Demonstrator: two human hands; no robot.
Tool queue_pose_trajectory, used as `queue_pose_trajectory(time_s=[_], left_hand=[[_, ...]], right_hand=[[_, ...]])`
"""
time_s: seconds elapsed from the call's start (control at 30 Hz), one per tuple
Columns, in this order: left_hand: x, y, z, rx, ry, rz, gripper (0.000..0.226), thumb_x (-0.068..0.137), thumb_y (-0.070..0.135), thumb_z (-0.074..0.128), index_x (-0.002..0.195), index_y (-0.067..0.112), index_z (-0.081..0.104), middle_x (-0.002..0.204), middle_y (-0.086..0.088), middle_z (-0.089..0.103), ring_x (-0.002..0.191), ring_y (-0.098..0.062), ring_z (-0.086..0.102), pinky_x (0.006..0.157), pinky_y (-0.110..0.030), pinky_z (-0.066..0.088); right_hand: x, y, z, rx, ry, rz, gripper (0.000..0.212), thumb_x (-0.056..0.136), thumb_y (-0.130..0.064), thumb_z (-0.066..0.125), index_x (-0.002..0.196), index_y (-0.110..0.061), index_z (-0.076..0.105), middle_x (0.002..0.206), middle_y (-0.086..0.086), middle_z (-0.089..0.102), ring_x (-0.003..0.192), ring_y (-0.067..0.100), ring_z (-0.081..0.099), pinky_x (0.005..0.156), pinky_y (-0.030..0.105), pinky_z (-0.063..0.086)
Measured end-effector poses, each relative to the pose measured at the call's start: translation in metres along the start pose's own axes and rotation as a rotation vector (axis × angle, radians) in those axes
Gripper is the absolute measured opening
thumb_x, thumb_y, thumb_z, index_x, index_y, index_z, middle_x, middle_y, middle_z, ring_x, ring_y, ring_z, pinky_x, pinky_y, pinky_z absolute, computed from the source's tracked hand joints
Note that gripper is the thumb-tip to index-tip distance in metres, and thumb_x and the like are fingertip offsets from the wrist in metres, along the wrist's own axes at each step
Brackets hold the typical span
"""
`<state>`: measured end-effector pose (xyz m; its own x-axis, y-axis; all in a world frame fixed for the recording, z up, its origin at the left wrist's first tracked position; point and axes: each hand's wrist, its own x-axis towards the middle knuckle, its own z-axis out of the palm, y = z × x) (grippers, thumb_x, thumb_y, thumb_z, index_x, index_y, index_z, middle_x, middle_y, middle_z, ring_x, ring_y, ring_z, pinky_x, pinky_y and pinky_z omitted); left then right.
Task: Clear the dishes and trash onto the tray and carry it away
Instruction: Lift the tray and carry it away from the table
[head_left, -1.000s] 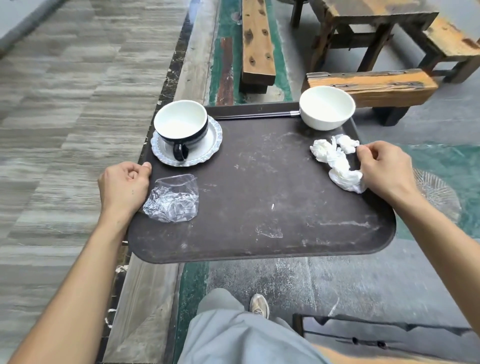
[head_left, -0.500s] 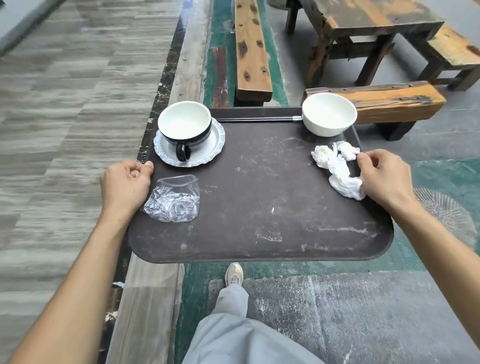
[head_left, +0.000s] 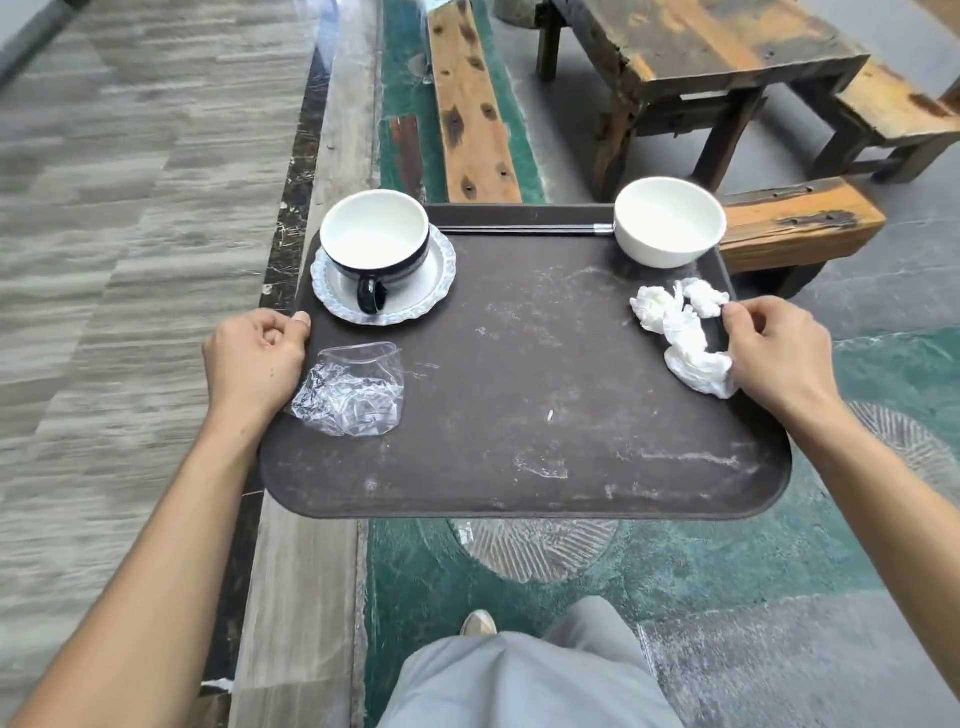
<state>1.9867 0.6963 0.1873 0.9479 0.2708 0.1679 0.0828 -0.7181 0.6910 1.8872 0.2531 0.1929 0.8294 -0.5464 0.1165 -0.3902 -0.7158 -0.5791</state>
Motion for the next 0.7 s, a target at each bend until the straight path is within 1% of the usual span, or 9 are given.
queue_pose_trajectory(time_s=[0.07, 0.13, 0.2, 0.3, 0.37, 0.43, 0.5, 0.63, 0.7], left_hand=[[0.017, 0.01, 0.016, 0.005, -0.005, 0.005, 0.032, 0.088, 0.036, 0.062, 0.073, 0.009, 0.07, 0.045, -0.003, 0.044, 0.043, -0.009, 0.043, 0.061, -0.03, 0.033], [0.034, 0.023, 0.036, 0.001, -0.014, 0.003, 0.032, 0.088, 0.036, 0.062, 0.074, 0.009, 0.07, 0.046, -0.002, 0.043, 0.045, -0.014, 0.04, 0.061, -0.029, 0.033], [0.051, 0.036, 0.06, -0.007, -0.016, 0.0, 0.033, 0.087, 0.037, 0.062, 0.072, 0.009, 0.07, 0.042, -0.001, 0.043, 0.044, -0.014, 0.038, 0.061, -0.029, 0.033], [0.071, 0.055, 0.095, -0.001, 0.003, 0.016, 0.033, 0.087, 0.037, 0.063, 0.07, 0.009, 0.069, 0.039, 0.0, 0.044, 0.044, -0.013, 0.038, 0.063, -0.032, 0.037], [0.082, 0.071, 0.12, -0.019, 0.016, 0.015, 0.034, 0.088, 0.036, 0.063, 0.07, 0.008, 0.068, 0.041, -0.001, 0.043, 0.048, -0.02, 0.039, 0.064, -0.033, 0.038], [0.09, 0.085, 0.141, -0.011, 0.025, 0.009, 0.035, 0.089, 0.035, 0.063, 0.069, 0.007, 0.068, 0.045, -0.004, 0.045, 0.051, -0.025, 0.04, 0.065, -0.033, 0.04], [0.099, 0.103, 0.162, -0.007, 0.028, 0.008, 0.035, 0.089, 0.034, 0.064, 0.069, 0.006, 0.067, 0.048, -0.011, 0.047, 0.053, -0.027, 0.04, 0.065, -0.034, 0.039], [0.121, 0.135, 0.196, 0.007, 0.02, -0.014, 0.036, 0.089, 0.035, 0.063, 0.067, 0.007, 0.068, 0.045, -0.005, 0.042, 0.051, -0.026, 0.038, 0.063, -0.033, 0.035], [0.135, 0.148, 0.211, 0.0, 0.02, -0.025, 0.037, 0.089, 0.035, 0.064, 0.067, 0.006, 0.068, 0.047, -0.007, 0.042, 0.052, -0.027, 0.038, 0.064, -0.034, 0.036]], right_hand=[[0.024, 0.0, 0.003, 0.001, 0.004, 0.005, 0.034, 0.1, -0.03, 0.046, 0.104, -0.006, 0.07, 0.106, 0.017, 0.072, 0.103, 0.038, 0.061, 0.086, 0.038, 0.041], [0.052, 0.004, 0.007, 0.003, 0.009, 0.005, 0.034, 0.1, -0.03, 0.046, 0.104, -0.006, 0.07, 0.107, 0.017, 0.072, 0.104, 0.038, 0.061, 0.087, 0.038, 0.042], [0.083, 0.013, 0.01, 0.009, 0.01, 0.008, 0.034, 0.1, -0.031, 0.047, 0.104, -0.006, 0.071, 0.106, 0.016, 0.072, 0.103, 0.037, 0.061, 0.085, 0.037, 0.041], [0.13, 0.029, 0.014, 0.021, -0.002, 0.003, 0.033, 0.099, -0.033, 0.047, 0.096, -0.01, 0.071, 0.092, 0.012, 0.071, 0.098, 0.035, 0.062, 0.076, 0.032, 0.036], [0.165, 0.039, 0.013, 0.028, -0.012, 0.004, 0.032, 0.098, -0.033, 0.048, 0.095, -0.011, 0.07, 0.083, 0.006, 0.065, 0.091, 0.031, 0.061, 0.075, 0.031, 0.033], [0.196, 0.045, 0.012, 0.032, -0.027, -0.005, 0.032, 0.099, -0.032, 0.048, 0.097, -0.01, 0.071, 0.081, 0.004, 0.062, 0.085, 0.027, 0.057, 0.074, 0.031, 0.033], [0.228, 0.051, 0.008, 0.023, -0.036, -0.013, 0.033, 0.099, -0.032, 0.048, 0.097, -0.008, 0.071, 0.082, 0.005, 0.063, 0.088, 0.03, 0.059, 0.074, 0.031, 0.033], [0.286, 0.062, 0.002, 0.002, -0.037, -0.036, 0.035, 0.099, -0.033, 0.048, 0.094, -0.005, 0.07, 0.088, 0.013, 0.069, 0.094, 0.037, 0.062, 0.074, 0.032, 0.034], [0.313, 0.064, 0.001, 0.003, -0.043, -0.037, 0.035, 0.099, -0.032, 0.048, 0.093, -0.005, 0.069, 0.083, 0.012, 0.066, 0.092, 0.038, 0.061, 0.073, 0.033, 0.034]])
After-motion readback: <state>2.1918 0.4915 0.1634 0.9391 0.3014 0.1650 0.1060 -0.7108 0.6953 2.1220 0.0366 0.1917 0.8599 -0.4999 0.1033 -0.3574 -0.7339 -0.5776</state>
